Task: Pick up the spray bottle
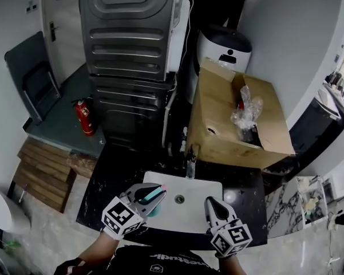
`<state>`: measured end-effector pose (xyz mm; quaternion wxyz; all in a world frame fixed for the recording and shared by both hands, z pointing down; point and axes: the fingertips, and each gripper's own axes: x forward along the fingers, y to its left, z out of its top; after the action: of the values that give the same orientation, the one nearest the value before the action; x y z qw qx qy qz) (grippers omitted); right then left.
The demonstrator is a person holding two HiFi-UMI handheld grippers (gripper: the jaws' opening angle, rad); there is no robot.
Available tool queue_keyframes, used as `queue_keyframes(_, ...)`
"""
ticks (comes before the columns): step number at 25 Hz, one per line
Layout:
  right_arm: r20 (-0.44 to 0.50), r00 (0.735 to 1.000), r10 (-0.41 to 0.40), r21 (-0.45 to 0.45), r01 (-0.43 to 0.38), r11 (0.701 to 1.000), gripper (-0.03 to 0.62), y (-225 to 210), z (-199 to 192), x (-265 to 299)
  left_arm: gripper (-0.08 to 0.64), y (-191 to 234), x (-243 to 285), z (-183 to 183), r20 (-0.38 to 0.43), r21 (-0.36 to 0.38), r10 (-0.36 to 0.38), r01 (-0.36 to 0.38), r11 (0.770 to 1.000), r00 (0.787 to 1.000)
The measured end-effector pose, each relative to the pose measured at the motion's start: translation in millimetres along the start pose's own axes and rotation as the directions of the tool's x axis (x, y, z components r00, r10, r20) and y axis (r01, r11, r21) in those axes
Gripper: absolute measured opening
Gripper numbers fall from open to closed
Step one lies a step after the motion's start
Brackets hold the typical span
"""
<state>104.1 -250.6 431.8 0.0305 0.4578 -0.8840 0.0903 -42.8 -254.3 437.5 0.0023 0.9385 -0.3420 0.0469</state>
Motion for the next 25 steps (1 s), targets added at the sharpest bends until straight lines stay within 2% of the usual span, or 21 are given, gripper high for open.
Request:
queue_keyframes(7, -0.019, 0.999, 0.036, -0.020, -0.036, 0.999, 0.040, 16, -7, 4, 0.071, -11, -8, -5, -0.009, 0.003, -0.011, 0.011, 1.000, 1.000)
queue_keyframes(15, -0.026, 0.999, 0.034, -0.034, -0.034, 0.999, 0.040, 15, -7, 3, 0.071, -15, -8, -2, 0.000, -0.010, -0.024, 0.024, 1.000, 1.000)
queue_keyframes(20, -0.040, 0.999, 0.033, -0.039, -0.034, 0.999, 0.040, 14, -10, 0, 0.071, -18, -7, 0, 0.015, -0.042, -0.034, 0.034, 0.999, 0.999)
queue_keyframes(25, -0.030, 0.999, 0.027, -0.030, -0.028, 0.999, 0.040, 10, -8, -1, 0.071, -20, -5, 6, 0.011, -0.031, -0.038, 0.038, 0.999, 0.999)
